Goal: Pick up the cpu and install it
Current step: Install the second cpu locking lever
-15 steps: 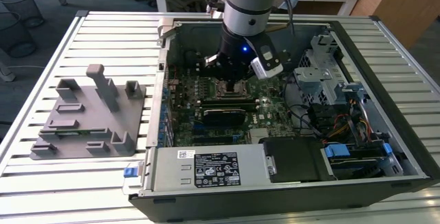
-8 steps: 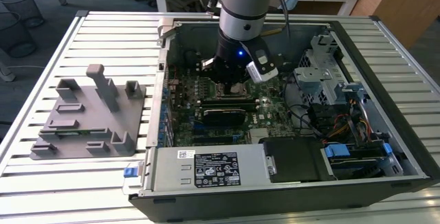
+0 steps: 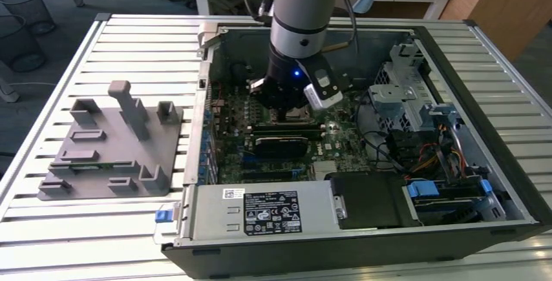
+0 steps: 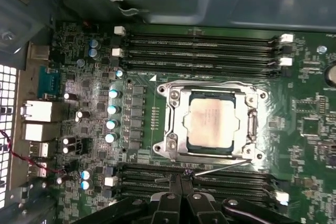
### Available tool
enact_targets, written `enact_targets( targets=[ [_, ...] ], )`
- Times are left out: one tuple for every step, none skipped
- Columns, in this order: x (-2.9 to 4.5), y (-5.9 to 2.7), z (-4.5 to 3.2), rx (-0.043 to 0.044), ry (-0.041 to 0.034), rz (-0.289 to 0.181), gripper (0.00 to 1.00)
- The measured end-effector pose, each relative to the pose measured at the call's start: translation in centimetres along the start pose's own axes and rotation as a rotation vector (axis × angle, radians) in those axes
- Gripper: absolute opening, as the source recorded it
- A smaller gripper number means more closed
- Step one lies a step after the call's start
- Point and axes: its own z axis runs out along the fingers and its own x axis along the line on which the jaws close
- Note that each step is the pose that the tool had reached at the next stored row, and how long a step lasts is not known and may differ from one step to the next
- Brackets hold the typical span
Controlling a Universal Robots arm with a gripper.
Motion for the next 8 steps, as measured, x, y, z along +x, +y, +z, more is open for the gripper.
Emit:
enact_targets(
  targets=[
    [0.13,0.0,0.14,-0.0015,-0.0001,0.0,0.11],
    [0.22,0.0,0.28,-0.0028,-0.0001,0.0,0.11],
    [0.28,-0.01,0.43,-0.0041,-0.0002,0.0,0.11],
    [0.34,-0.01,0.58,-0.0053,-0.0002,0.0,0.11],
    [0.39,-0.02,0.74,-0.0066,-0.0003,0.0,0.11],
    [0.43,-0.02,0.88,-0.0082,-0.0004,-0.001,0.11],
    [0.47,-0.03,1.01,-0.0106,-0.0004,-0.001,0.11],
    [0.48,-0.04,1.15,-0.0139,-0.0005,-0.001,0.11]
  ],
)
